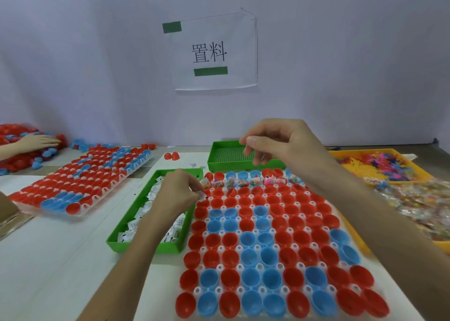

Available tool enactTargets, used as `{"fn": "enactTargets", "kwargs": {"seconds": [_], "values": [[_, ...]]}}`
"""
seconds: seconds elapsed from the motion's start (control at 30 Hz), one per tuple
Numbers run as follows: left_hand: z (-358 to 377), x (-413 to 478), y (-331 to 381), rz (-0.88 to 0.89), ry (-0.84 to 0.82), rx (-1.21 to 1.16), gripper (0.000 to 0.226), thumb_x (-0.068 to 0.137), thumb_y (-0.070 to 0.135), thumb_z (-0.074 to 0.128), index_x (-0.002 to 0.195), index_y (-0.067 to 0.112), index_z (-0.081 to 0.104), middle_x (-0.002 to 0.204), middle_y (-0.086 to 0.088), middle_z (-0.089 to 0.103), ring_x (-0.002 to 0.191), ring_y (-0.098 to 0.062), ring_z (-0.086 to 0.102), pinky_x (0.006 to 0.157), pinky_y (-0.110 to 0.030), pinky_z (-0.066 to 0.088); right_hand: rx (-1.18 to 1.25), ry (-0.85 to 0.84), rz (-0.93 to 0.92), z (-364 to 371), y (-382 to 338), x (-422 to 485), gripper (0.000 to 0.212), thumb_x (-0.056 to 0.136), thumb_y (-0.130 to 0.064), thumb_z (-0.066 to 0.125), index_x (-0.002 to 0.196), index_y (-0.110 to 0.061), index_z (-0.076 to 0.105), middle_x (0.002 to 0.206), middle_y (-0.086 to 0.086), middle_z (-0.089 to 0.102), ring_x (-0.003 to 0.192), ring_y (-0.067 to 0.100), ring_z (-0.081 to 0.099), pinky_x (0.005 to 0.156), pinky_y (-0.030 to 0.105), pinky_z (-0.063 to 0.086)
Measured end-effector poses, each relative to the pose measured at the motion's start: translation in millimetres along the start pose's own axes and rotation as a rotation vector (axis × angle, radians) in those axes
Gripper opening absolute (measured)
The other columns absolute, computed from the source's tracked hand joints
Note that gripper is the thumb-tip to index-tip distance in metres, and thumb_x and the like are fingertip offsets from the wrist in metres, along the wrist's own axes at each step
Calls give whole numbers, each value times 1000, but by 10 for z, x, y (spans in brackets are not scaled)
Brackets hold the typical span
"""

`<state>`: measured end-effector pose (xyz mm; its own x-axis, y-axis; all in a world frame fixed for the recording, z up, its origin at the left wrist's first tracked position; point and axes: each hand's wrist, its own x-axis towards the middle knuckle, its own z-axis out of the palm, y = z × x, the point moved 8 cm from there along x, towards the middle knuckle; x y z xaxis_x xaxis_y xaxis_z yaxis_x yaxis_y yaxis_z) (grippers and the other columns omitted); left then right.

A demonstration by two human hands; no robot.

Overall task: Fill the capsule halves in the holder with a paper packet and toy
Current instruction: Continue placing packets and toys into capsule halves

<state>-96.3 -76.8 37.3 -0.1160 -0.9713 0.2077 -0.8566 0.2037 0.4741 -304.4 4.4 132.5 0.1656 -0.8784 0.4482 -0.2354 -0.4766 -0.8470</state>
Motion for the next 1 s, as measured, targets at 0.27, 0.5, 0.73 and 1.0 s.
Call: {"fn": "enactTargets", "kwargs": {"seconds": [0.27, 0.5, 0.73, 1.0], "values": [[61, 115, 106, 40, -144, 105, 10, 76, 8, 84, 84, 13, 81, 84, -2, 77, 67, 0, 62, 70, -19, 47, 36, 17, -15, -64, 7, 27, 13, 96, -8, 63, 91, -14, 74, 78, 1, 73, 67, 15, 66, 69, 26, 56], [107, 112, 105, 73, -169, 119, 9, 75, 9, 85, 81, 14, 81, 77, 4, 74, 64, 4, 62, 58, -7, 40, 38, 13, -2, -95, 51, 38, 15, 96, -8, 62, 91, -15, 74, 76, 0, 73, 67, 15, 65, 72, 31, 56], [201, 130, 96, 82, -184, 138, 10, 74, 14, 87, 82, 14, 82, 81, 2, 77, 69, 1, 64, 58, -7, 39, 33, -10, 6, -37, 83, 32, 17, 96, -8, 62, 87, -18, 73, 74, -1, 72, 66, 14, 65, 75, 38, 56], [221, 121, 76, 87, -194, 114, 9, 75, 11, 86, 82, 15, 81, 77, 5, 75, 65, 6, 60, 62, -8, 41, 47, -1, 36, -60, 139, 37, 16, 96, -8, 62, 89, -16, 73, 74, -1, 73, 67, 14, 65, 76, 35, 56]]}}
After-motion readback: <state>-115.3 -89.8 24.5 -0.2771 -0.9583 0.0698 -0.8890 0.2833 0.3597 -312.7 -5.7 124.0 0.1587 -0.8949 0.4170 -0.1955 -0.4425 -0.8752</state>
